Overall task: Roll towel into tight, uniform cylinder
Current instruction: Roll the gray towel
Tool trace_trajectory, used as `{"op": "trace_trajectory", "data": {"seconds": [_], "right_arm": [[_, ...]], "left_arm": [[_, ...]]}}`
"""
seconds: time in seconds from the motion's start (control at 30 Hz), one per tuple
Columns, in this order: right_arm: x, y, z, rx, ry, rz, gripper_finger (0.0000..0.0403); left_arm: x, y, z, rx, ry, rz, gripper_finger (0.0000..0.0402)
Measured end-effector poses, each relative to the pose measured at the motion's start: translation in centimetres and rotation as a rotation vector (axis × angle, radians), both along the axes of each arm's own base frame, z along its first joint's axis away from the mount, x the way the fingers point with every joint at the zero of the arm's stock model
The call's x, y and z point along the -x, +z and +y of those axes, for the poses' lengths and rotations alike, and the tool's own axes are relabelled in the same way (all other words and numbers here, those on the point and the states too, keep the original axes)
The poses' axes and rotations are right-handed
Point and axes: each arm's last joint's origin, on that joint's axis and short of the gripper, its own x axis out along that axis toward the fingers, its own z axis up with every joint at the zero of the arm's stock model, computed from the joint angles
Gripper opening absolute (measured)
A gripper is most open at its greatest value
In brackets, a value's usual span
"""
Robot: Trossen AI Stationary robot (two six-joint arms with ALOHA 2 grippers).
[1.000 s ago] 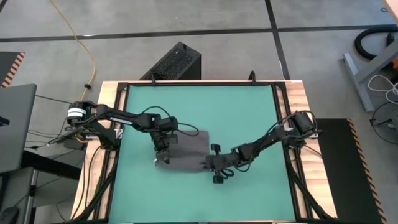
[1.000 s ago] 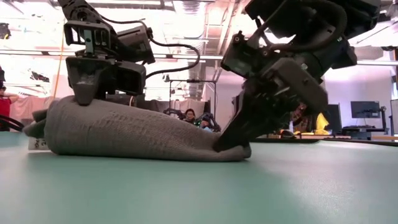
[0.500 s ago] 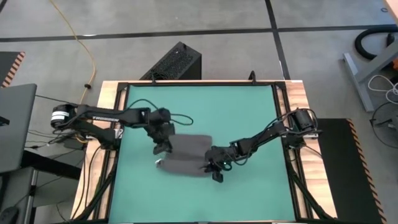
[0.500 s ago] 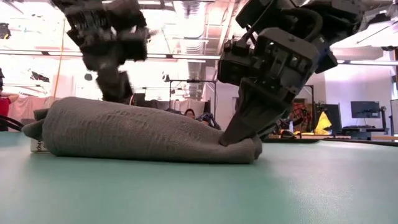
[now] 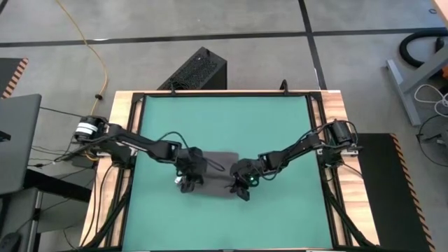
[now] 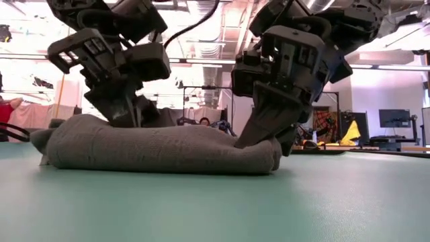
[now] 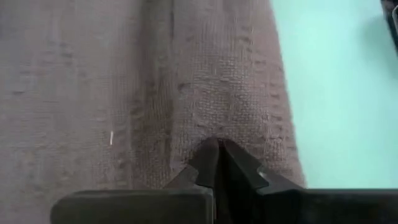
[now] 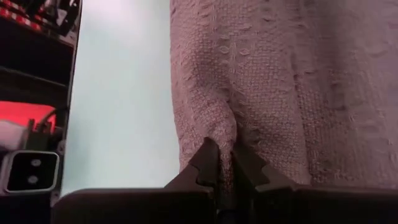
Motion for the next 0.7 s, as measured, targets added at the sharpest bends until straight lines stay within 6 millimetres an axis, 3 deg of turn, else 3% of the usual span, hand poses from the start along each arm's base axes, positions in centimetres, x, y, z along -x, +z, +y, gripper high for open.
{"op": "trace_trajectory", "data": {"seconds": [0.27, 0.43, 0.7], "right_arm": [[-0.2, 0.1, -0.9, -0.076, -0.019, 0.025, 0.0034], [-0.2, 0.6, -1.5, -0.117, -0.003, 0.021, 0.0034], [1.0, 2.9, -4.7, -0.094, -0.117, -0.039, 0.0034]], "left_arm": [[-0.2, -2.8, -0.1, 0.055, -0.015, 0.145, 0.0], [-0.1, -2.9, -0.3, 0.096, -0.038, 0.164, 0.0], [0.1, -3.0, -0.9, 0.123, -0.078, 0.176, 0.0]]}}
